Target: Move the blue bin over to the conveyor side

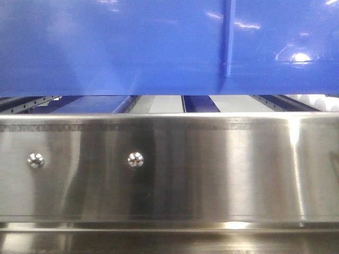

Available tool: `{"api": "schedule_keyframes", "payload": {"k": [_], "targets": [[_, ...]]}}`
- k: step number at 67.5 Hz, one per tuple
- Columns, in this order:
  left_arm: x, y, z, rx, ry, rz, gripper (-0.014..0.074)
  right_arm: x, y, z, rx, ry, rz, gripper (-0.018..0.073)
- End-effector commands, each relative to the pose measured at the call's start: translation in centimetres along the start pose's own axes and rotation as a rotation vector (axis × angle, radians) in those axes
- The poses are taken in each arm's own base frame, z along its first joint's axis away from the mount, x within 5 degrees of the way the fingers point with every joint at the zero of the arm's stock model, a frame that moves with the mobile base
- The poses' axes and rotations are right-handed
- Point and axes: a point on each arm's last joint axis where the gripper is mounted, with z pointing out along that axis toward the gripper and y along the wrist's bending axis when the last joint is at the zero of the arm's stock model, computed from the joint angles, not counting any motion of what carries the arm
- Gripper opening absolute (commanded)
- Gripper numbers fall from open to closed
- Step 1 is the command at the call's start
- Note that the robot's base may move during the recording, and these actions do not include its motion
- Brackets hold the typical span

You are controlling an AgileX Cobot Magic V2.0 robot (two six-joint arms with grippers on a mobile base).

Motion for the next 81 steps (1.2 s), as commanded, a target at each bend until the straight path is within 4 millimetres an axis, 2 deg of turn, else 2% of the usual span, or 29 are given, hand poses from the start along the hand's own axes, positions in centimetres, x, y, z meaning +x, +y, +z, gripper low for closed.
{"api": "schedule_keyframes", "payload": {"k": [1,45,62,81], "targets": [[-0.3,0.0,0.0,-0.001,-0.024,-0.005,-0.0007,-0.2,0.0,0.0,0.0,-0.019,0.001,-0.0088],[-0.3,0.0,0.0,-0.001,-0.024,-0.005,-0.0007,-0.2,0.0,0.0,0.0,-0.019,0.001,-0.0088],[-0.7,0.0,-0.1,0.0,-0.073,-0.005,-0.0007,-0.3,0.0,0.0,0.001,-0.033,0.001,-0.0088],[-0.8,0.0,-0.1,0.0,-0.082,-0.008,-0.0007,-1.2,0.0,-0.1,0.005,-0.112,0.001,-0.0088]]}}
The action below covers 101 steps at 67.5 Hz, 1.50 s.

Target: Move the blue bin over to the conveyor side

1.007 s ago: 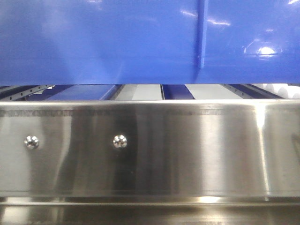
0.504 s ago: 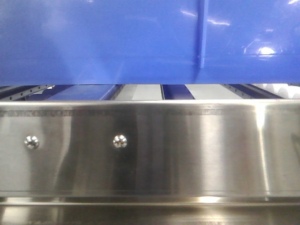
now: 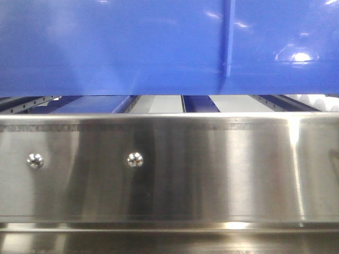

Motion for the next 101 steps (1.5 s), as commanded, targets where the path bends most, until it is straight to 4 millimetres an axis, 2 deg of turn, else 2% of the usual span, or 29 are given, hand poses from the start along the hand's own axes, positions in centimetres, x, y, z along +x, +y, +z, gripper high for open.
{"api": "schedule_keyframes", "payload": {"k": [1,8,17,24,28,35,41,42,51,61,70,76,84,91,101], "targets": [[-0.6,0.0,-0.1,-0.001,-0.042,-0.008,-0.0007,-0.9,0.0,-0.1,0.0,-0.044,0.001,-0.0088],[-3.7,0.1,-0.4,-0.004,-0.086,0.007,-0.0007,-3.7,0.3,-0.4,-0.015,-0.037,0.001,-0.0088],[-8.7,0.4,-1.8,-0.02,-0.084,0.038,0.001,-8.5,0.7,-1.6,-0.033,-0.08,-0.002,-0.0088],[-12.7,0.7,-2.5,-0.031,-0.012,0.039,0.0099,-12.8,1.0,-3.1,-0.045,-0.146,-0.005,-0.0085],[-14.7,0.8,-2.5,-0.035,0.032,0.037,0.0167,-14.2,1.0,-3.2,-0.052,-0.151,-0.005,-0.0066],[-17.1,0.9,-1.8,-0.038,0.087,0.035,0.0262,-16.6,1.2,-2.9,-0.069,-0.172,-0.002,0.009],[-18.9,1.0,-0.7,-0.036,0.131,0.034,0.0331,-17.9,1.3,-2.3,-0.071,-0.171,-0.002,0.0293],[-19.2,1.0,-0.5,-0.03,0.133,0.033,0.0342,-18.1,1.3,-2.0,-0.071,-0.165,-0.002,0.0351],[-20.4,0.8,0.6,0.012,0.14,0.032,0.0433,-18.4,1.3,-0.5,-0.069,-0.115,-0.002,0.0574],[-20.8,0.6,1.8,0.046,0.166,0.024,0.0596,-18.0,1.4,0.2,-0.084,-0.064,0.0,0.0559],[-21.8,0.5,2.5,0.065,0.15,0.014,0.0601,-18.5,1.7,0.2,-0.146,-0.048,0.038,0.0559],[-22.6,0.4,3.0,0.076,0.179,0.009,0.0599,-19.3,2.2,1.0,-0.204,0.025,0.079,0.0559],[-24.1,0.3,4.3,0.075,0.232,0.011,0.0599,-20.9,3.0,3.2,-0.253,0.132,0.088,0.0559],[-25.3,0.2,5.7,0.075,0.273,-0.054,0.0599,-22.4,3.7,5.3,-0.292,0.191,0.083,0.0559],[-26.1,-0.5,8.3,0.111,0.411,-0.053,0.0599,-24.3,5.4,8.4,-0.378,0.354,0.057,0.0559]]}}
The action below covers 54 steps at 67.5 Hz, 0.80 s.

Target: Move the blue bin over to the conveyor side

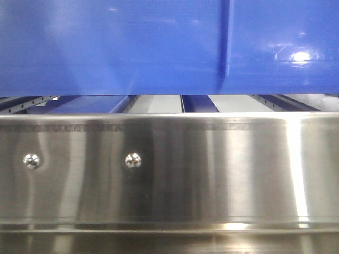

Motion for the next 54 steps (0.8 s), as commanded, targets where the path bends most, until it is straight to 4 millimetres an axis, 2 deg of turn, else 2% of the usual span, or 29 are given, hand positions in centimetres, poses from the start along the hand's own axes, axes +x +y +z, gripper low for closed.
{"api": "schedule_keyframes", "payload": {"k": [1,8,15,20,26,31,41,54], "targets": [[-1.0,-0.4,1.3,0.029,0.081,-0.013,0.0599,-1.3,0.5,1.8,-0.049,0.102,-0.004,0.0559],[-2.1,-0.7,2.9,0.03,0.162,-0.014,0.0599,-2.7,1.4,4.2,-0.107,0.209,-0.02,0.0559],[-3.1,-0.8,4.2,0.026,0.222,-0.015,0.0599,-3.2,1.7,6.4,-0.123,0.335,-0.038,0.0559],[-3.6,-0.9,5.1,0.023,0.253,-0.014,0.0599,-3.4,1.3,7.9,-0.077,0.427,-0.068,0.0559],[-3.9,-1.0,6.1,0.028,0.266,-0.017,0.0599,-3.5,0.1,9.3,0.073,0.55,-0.053,0.0559],[-3.9,-0.9,6.8,0.015,0.281,-0.008,0.0599,-4.3,-0.5,10.2,0.151,0.545,-0.029,0.0559],[-3.2,-0.3,8.3,-0.018,0.365,-0.032,0.0599,-5.4,0.1,11.2,0.139,0.518,0.001,0.0559],[-3.2,0.9,9.4,-0.044,0.362,-0.067,0.0599,-5.2,0.8,12.8,0.167,0.529,0.007,0.0559]]}}
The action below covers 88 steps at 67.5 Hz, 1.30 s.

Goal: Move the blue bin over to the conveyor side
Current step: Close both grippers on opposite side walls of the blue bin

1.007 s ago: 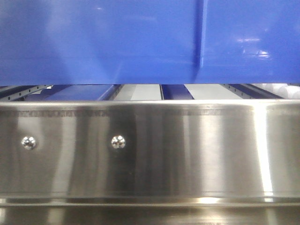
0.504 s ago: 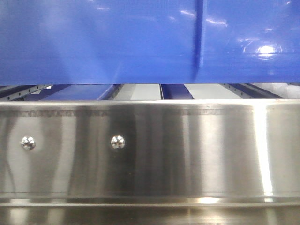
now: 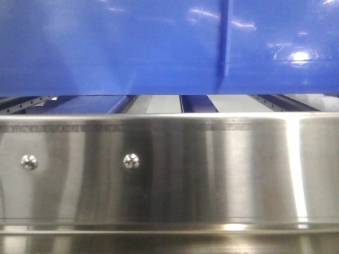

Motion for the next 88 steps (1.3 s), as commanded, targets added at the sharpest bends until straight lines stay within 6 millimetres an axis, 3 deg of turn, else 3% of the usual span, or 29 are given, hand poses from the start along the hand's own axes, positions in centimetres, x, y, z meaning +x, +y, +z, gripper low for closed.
{"api": "schedule_keyframes", "payload": {"k": [1,31,46,58,88], "targets": [[-0.4,0.3,0.3,0.001,-0.022,-0.01,0.0599,-0.4,0.2,0.6,0.036,-0.009,0.005,0.0559],[-0.6,1.3,4.9,-0.075,0.153,0.03,0.0599,-0.7,0.2,2.9,0.12,0.022,0.001,0.0559],[-2.8,1.4,4.4,-0.099,0.119,0.065,0.0599,-0.7,0.5,5.1,0.129,0.068,0.022,0.0559],[-4.4,1.4,5.9,-0.095,0.108,0.071,0.0599,-0.7,-0.1,6.2,0.105,0.105,0.095,0.0559],[-4.1,1.3,10.2,-0.067,0.207,0.072,0.0599,-0.5,0.1,9.4,0.108,0.183,0.037,0.0559]]}}
